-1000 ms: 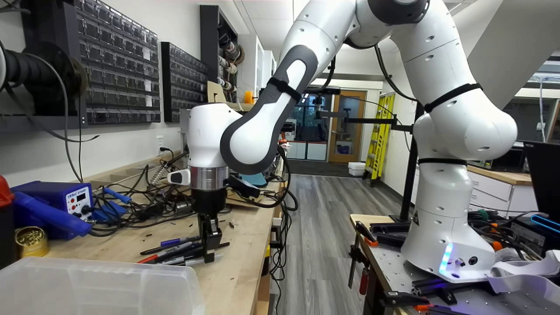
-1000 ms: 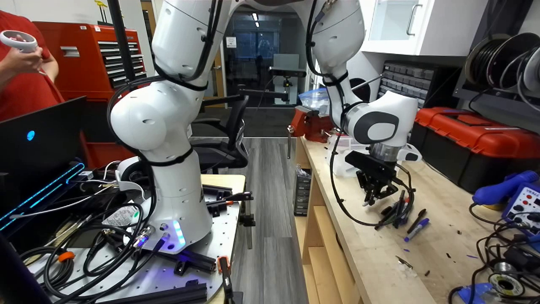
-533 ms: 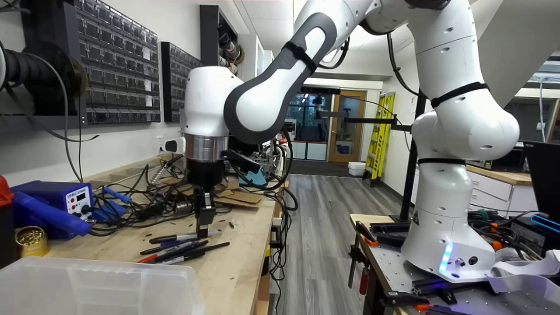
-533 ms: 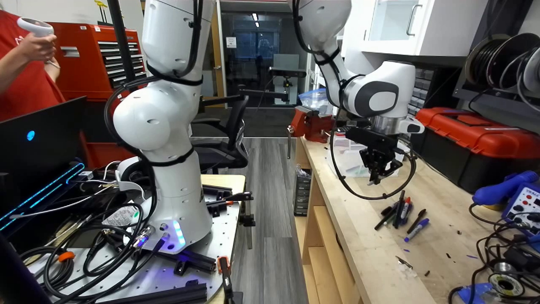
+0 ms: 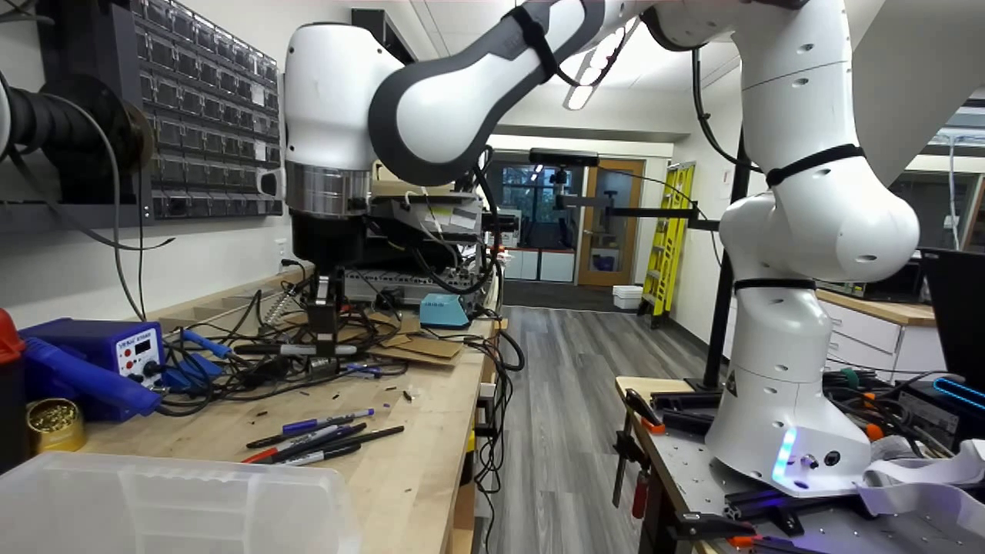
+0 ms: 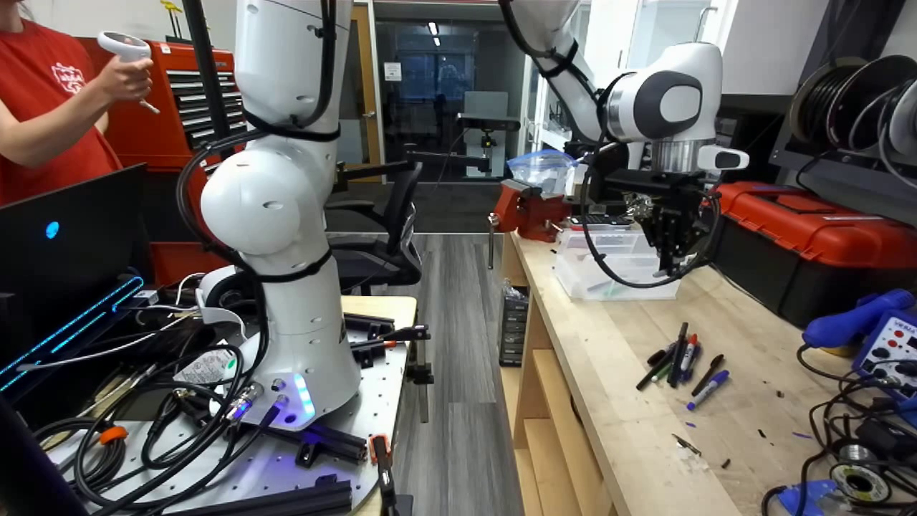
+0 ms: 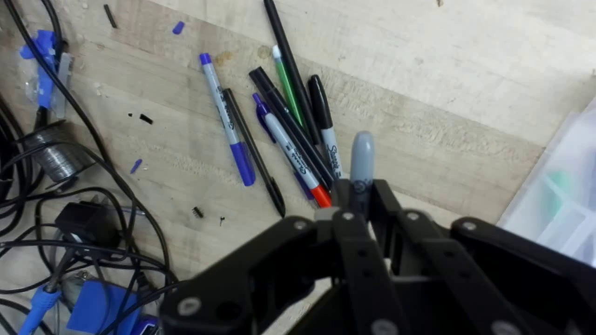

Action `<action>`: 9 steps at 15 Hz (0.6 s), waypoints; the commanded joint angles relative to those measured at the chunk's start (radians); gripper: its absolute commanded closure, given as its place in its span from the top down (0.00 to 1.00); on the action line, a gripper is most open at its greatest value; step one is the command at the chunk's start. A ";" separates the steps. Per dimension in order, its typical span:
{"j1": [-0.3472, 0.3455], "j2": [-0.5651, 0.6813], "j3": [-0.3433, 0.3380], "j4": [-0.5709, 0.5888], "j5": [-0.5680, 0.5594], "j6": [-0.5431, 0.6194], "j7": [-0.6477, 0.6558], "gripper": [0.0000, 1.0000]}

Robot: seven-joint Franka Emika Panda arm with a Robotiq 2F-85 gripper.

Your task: Pick the marker and put it in the plastic box

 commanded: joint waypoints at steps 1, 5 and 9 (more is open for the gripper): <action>0.037 0.055 -0.007 0.146 -0.002 -0.112 0.104 0.03; 0.065 0.127 0.005 0.283 0.035 -0.165 0.158 0.03; 0.099 0.223 0.013 0.410 0.071 -0.184 0.186 0.03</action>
